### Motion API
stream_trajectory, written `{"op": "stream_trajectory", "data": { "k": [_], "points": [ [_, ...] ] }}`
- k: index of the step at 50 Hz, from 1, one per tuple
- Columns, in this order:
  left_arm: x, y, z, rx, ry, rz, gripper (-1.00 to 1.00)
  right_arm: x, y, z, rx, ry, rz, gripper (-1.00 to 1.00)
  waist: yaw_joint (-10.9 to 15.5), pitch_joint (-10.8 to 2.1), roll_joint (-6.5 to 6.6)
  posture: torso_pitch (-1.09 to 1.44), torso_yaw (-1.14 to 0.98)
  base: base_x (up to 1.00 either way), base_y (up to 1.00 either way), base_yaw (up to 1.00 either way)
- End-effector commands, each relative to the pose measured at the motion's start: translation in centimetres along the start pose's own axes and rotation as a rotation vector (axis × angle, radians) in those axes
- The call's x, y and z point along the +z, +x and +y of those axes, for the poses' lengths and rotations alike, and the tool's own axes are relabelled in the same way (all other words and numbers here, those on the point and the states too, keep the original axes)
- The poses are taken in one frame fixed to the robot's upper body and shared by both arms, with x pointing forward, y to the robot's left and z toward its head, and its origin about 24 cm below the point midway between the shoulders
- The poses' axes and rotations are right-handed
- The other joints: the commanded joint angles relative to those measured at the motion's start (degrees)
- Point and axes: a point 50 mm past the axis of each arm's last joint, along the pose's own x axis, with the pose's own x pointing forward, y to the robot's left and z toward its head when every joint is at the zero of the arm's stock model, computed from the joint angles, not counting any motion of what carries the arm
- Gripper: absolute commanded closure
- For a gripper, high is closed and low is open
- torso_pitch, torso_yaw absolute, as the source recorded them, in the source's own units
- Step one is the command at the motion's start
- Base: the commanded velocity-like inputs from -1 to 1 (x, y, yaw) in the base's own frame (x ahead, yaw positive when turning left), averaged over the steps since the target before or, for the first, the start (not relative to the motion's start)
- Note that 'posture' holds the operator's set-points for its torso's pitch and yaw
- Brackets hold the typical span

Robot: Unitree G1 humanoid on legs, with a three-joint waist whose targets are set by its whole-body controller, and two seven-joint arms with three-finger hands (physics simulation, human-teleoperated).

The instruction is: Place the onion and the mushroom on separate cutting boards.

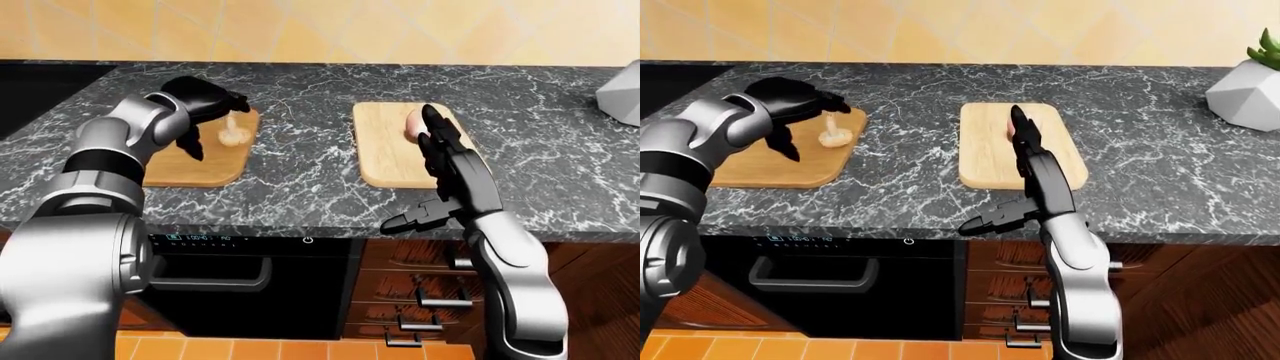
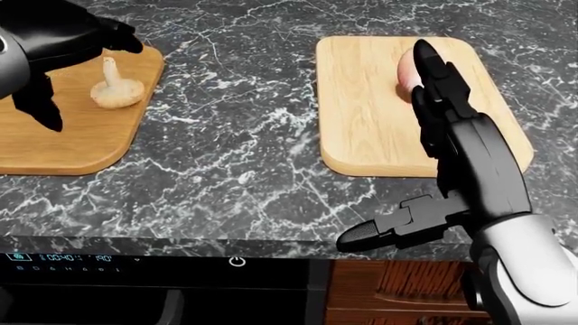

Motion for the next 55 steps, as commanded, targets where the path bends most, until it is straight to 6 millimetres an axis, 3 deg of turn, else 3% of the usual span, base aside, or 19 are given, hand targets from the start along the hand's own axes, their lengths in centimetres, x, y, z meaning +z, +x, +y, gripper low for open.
{"op": "stream_trajectory", "data": {
  "k": [1,11,19,27,40,47,55],
  "points": [
    [-0.5,-0.4,2.8,0.099,0.014,0.018,-0.56,1.5,-0.1,-0.2,-0.013,-0.021,-0.083,-1.0,-0.03,-1.56,0.19,0.0,0.0,0.0,0.0,0.0],
    [-0.4,-0.7,3.8,0.114,-0.023,-0.004,-0.68,1.4,-0.2,-0.1,-0.01,-0.019,-0.081,-1.0,-0.06,-1.55,0.22,0.0,0.0,0.0,0.0,0.0],
    [0.6,-1.4,7.0,0.203,-0.189,-0.143,-0.98,2.0,0.0,-0.3,-0.015,-0.021,-0.091,-1.0,0.1,-1.32,0.11,0.0,0.0,0.0,0.0,0.0],
    [0.6,-3.5,9.7,0.365,-0.336,-0.295,-1.0,3.0,0.1,-1.2,-0.037,-0.029,-0.112,-1.0,0.29,-1.02,0.06,0.0,0.0,0.0,0.0,0.0],
    [2.9,-7.5,4.0,0.547,-0.514,-0.302,-1.0,5.1,-0.1,-1.8,-0.062,-0.038,-0.158,-1.0,0.47,-0.74,0.32,0.0,0.0,0.0,0.0,0.0],
    [3.5,-9.7,4.3,0.736,-0.667,-0.26,-1.0,6.0,-0.1,-2.2,-0.093,-0.091,-0.194,-1.0,0.7,-0.46,-0.15,0.0,0.0,0.0,0.0,0.0],
    [4.7,-14.2,3.8,0.866,-0.885,-0.264,-1.0,7.7,-0.7,-2.6,-0.133,-0.178,-0.267,-1.0,0.78,-0.3,0.18,0.0,0.0,0.0,0.0,0.0]
  ]
}}
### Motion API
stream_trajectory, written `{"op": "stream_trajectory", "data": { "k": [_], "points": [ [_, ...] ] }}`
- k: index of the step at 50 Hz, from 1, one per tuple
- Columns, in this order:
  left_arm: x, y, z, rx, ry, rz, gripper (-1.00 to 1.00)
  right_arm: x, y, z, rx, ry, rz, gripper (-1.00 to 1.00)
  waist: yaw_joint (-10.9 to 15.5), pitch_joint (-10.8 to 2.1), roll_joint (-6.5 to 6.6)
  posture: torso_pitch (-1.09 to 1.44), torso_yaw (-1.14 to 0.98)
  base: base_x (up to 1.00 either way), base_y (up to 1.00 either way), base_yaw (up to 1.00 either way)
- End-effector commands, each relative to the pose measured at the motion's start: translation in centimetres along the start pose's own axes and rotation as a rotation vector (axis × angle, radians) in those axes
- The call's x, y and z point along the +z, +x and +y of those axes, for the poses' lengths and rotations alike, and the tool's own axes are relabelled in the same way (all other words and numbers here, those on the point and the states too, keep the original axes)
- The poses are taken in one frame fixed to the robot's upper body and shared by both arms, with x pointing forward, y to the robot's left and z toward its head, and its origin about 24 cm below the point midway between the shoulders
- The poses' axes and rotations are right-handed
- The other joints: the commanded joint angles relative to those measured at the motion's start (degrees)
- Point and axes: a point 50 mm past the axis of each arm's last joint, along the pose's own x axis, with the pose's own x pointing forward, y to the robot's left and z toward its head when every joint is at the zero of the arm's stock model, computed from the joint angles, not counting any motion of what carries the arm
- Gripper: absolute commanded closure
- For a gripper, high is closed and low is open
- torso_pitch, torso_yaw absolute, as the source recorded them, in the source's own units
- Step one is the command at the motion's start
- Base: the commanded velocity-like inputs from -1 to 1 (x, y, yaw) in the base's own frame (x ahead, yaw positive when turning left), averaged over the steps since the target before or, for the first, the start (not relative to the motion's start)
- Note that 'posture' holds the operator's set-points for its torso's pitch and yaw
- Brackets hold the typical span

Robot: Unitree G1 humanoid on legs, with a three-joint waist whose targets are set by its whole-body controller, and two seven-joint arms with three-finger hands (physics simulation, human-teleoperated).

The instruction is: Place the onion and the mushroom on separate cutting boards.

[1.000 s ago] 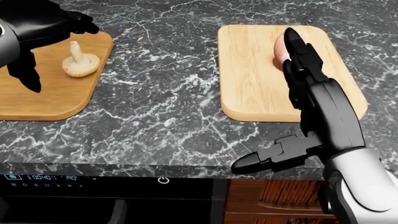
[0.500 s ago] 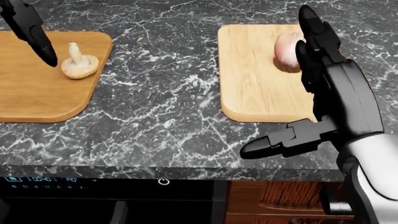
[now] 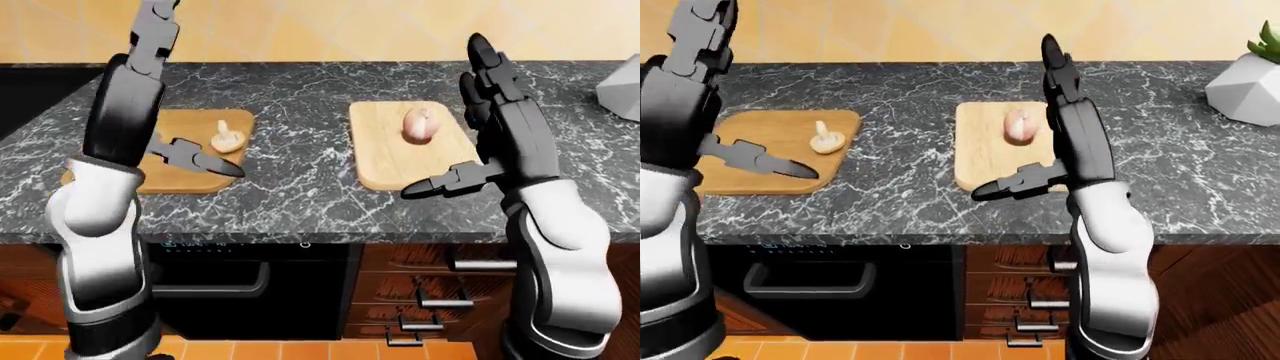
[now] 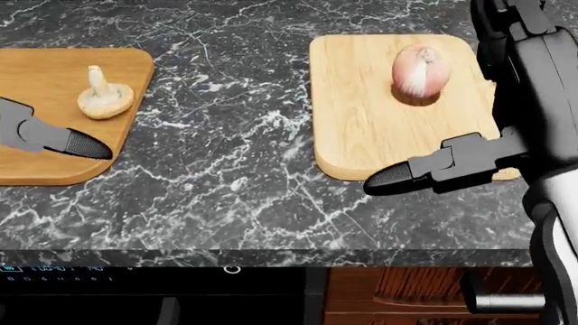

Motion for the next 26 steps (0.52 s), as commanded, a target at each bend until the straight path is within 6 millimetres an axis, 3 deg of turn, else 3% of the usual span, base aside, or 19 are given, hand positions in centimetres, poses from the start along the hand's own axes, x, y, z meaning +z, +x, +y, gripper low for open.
{"op": "stream_trajectory", "data": {
  "k": [1,7,10,26],
  "points": [
    [1.7,-0.5,1.3,0.078,-0.053,-0.022,-1.0,2.0,-0.4,-0.3,-0.016,-0.032,-0.094,-1.0,-0.01,-1.27,0.09,0.0,0.0,0.0,0.0,0.0],
    [3.4,-1.6,2.6,0.1,-0.07,-0.036,-1.0,5.3,-1.6,-0.3,-0.005,-0.035,-0.168,-1.0,0.1,-0.83,0.16,0.0,0.0,0.0,0.0,0.0],
    [4.4,-2.0,3.2,0.131,-0.104,-0.05,-1.0,6.0,-2.1,-0.3,-0.007,-0.03,-0.184,-1.0,0.23,-0.53,0.26,0.0,0.0,0.0,0.0,0.0],
    [3.9,-4.1,3.0,0.234,-0.175,-0.022,-1.0,5.4,-3.9,0.3,-0.018,0.011,-0.177,-1.0,0.28,-0.42,0.42,0.0,0.0,0.0,0.0,0.0]
  ]
}}
